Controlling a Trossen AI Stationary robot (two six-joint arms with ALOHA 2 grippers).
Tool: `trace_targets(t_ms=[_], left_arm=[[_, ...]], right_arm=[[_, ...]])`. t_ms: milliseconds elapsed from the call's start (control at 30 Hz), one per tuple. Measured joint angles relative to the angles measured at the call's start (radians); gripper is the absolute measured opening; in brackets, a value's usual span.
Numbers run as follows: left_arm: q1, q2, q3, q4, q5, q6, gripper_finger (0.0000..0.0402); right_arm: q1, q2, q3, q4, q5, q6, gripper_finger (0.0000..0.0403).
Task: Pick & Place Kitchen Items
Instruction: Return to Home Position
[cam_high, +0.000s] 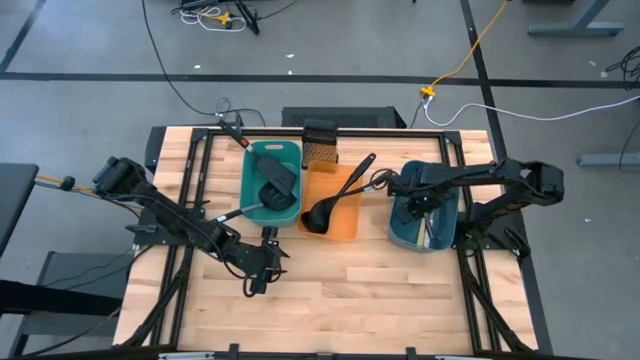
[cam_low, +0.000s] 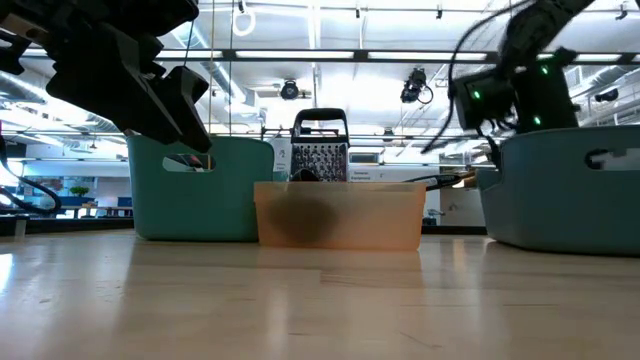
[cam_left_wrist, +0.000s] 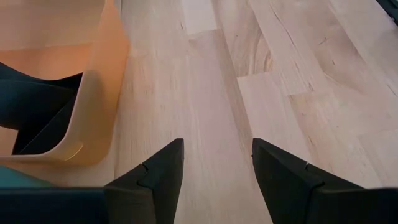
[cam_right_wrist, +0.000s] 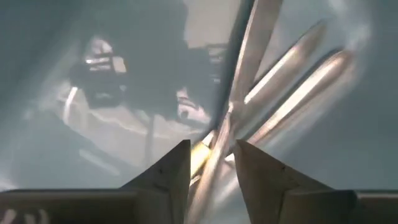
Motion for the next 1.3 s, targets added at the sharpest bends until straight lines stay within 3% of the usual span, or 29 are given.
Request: trace_targets(t_ms=[167, 433, 533, 733, 933, 1133, 1300], left_arm=[[0.000, 0.000, 0.000, 0.000, 0.000, 0.000, 0.0195], [0.000, 0.000, 0.000, 0.000, 0.000, -0.001, 0.0195], [0.000, 0.000, 0.000, 0.000, 0.000, -0.001, 0.0195], [0.000, 0.000, 0.000, -0.003, 0.000, -0.001, 0.0195], [0.000, 0.000, 0.000, -0.004, 0.000, -0.001, 0.0195], [0.000, 0.000, 0.000, -0.004, -0.004, -0.001, 0.0195], [0.000, 0.000, 0.000, -0.004, -0.004, -0.001, 0.0195]], right_arm=[[0.015, 0.000, 0.147, -0.155, 0.072, -0.014, 0.0105], [0.016, -0.001, 0.345, -0.416, 0.078, -0.042, 0.0028], [0.032, -0.013, 0.416, -0.479, 0.136, -0.065, 0.0008], [0.072, -0.133, 0.549, -0.446, 0.212, -0.165, 0.0008], [0.136, -0.360, 0.610, -0.298, 0.279, -0.288, 0.0009], [0.196, -0.622, 0.569, -0.088, 0.411, -0.378, 0.0016], [0.246, -0.814, 0.435, 0.118, 0.372, -0.478, 0.0011]])
